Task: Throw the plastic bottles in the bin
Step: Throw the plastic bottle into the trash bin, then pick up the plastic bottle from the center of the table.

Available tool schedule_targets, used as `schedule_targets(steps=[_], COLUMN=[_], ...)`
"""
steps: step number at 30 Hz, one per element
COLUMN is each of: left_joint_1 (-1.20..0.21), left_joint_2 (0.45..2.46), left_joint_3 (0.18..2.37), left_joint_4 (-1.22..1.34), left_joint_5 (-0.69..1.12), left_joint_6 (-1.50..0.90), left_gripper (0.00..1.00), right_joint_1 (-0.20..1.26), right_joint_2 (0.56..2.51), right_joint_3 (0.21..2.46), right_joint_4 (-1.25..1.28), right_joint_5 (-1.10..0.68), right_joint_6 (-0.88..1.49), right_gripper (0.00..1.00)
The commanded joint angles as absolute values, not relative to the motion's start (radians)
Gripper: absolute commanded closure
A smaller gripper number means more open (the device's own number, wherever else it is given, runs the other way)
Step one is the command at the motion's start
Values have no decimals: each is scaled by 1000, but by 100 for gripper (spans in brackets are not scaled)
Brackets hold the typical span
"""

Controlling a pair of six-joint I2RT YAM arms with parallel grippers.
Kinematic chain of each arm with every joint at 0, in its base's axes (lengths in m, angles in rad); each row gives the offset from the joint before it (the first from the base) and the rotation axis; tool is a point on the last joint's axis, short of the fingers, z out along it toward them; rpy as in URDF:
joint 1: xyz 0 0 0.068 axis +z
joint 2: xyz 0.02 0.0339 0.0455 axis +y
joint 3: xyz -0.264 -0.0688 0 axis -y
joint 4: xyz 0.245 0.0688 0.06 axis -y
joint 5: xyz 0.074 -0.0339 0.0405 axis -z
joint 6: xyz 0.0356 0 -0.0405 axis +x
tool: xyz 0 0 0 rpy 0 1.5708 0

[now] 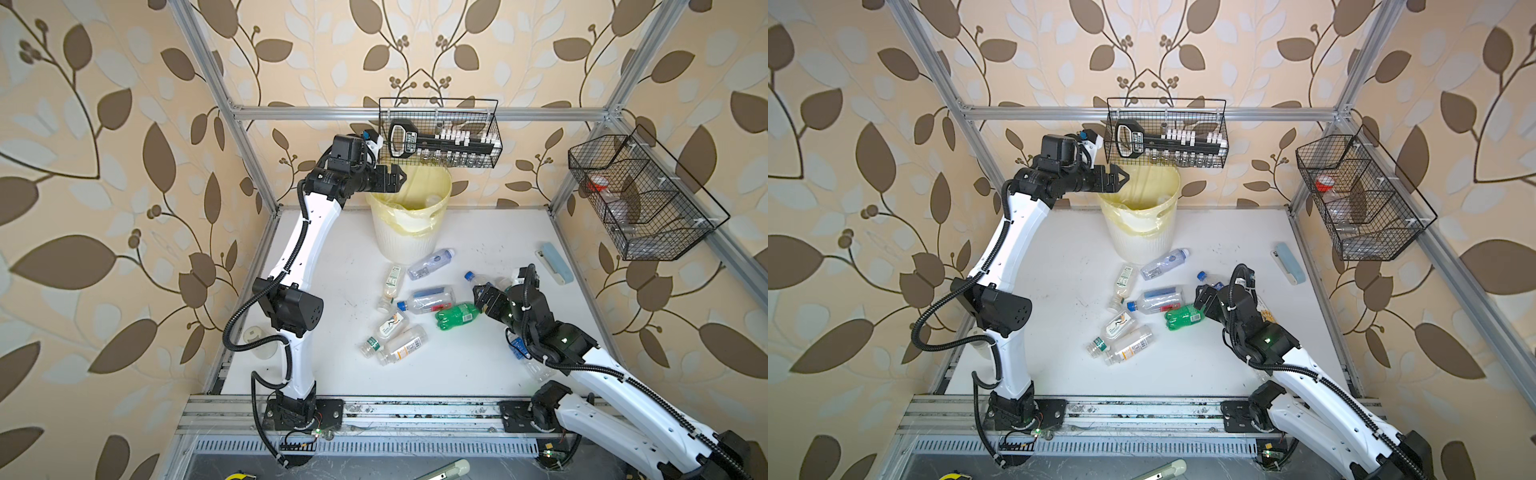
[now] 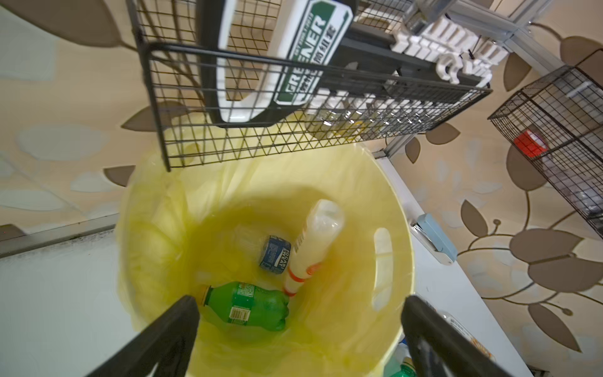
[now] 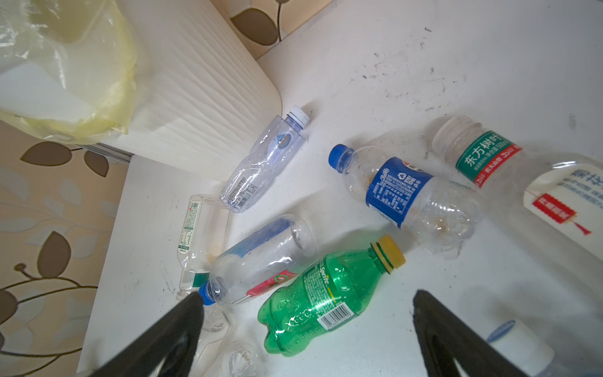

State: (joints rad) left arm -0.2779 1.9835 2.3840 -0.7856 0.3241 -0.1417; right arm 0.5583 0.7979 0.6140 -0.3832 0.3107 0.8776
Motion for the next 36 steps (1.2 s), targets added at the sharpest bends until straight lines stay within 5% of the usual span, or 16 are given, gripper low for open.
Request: schedule_targets(steps=[1,7,16,36], left_joint_1=[-266,-264,-262,-262], left_joint_2=[1836,1681,1395,1142], left_joint_3=[2452,2355,1906,1376], left_joint_4=[-710,-722,-677,-692], left_joint_5=[266,247,202,156], left_joint_6=[-150,-119,-34,104], left_gripper=[1,1,1,1], right_joint_1=[549,546,546,555], right_joint_2=[787,799,778,815], right_joint_3=[649,652,641,690], right_joint_4=[-408,-399,-437,-576], right_joint_5=[341,320,309,354], right_joint_6=[876,874,893,942], right_gripper=[0,0,0,0])
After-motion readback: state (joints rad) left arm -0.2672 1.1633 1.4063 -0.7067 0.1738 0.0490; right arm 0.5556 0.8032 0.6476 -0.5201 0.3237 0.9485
